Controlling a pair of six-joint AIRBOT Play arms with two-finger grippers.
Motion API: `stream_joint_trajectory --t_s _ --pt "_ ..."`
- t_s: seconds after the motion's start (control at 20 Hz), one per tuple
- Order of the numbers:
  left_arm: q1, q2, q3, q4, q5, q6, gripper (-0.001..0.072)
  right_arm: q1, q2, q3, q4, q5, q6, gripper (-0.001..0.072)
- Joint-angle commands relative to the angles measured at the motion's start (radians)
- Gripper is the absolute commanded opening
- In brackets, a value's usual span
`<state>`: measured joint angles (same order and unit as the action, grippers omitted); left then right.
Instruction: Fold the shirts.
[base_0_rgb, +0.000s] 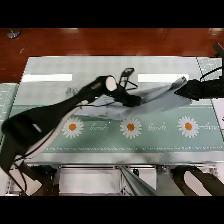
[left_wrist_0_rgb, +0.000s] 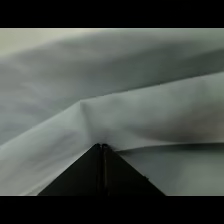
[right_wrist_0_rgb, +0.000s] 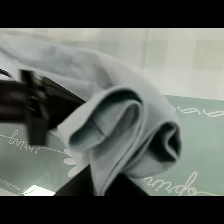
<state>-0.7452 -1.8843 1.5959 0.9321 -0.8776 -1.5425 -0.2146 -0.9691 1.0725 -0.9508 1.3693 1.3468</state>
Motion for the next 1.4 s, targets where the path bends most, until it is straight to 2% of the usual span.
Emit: stream_joint_trajectory --t_s 0.0,0.1,0.25,0.45,0.65,0.85,1.05,1.2,1.35 --pt "-0.109 -0.133 0.127 -0.113 -0.051 -0.039 0.0019 0.027 0.035 -0.007 -0.001 -0.01 0.02 0.0027" --pt "-0.114 -0.139 0.137 -0.141 -0.051 -0.039 0.002 0.056 0.035 -0.007 -0.002 -0.016 0.027 0.0027" --pt "-0.008 -0.112 0.137 -0.14 -0.103 -0.038 0.002 0.084 0.035 -0.007 -0.002 -0.016 0.051 0.0027" --pt "0.283 0.002 0.137 -0.124 -0.237 -0.038 0.002 0.169 0.033 -0.006 -0.001 -0.077 0.102 0.0028" --pt "0.573 0.246 0.113 -0.015 -0.305 -0.028 0.002 0.35 -0.033 0.002 0.056 -0.232 0.156 0.0028" --pt "0.733 0.643 -0.182 -0.005 -0.229 0.098 0.002 0.556 -0.251 0.156 0.109 -0.364 0.169 0.0028" --pt "0.742 1.039 -0.643 -0.008 -0.113 0.117 0.002 0.711 -0.534 0.409 0.116 -0.398 0.196 0.0028" --pt "0.722 1.212 -0.889 -0.043 -0.089 0.117 0.002 0.796 -0.732 0.578 0.12 -0.407 0.212 0.0028" --pt "0.718 1.266 -1.014 -0.061 -0.091 0.117 0.002 0.836 -0.897 0.715 0.189 -0.417 0.214 0.0028"
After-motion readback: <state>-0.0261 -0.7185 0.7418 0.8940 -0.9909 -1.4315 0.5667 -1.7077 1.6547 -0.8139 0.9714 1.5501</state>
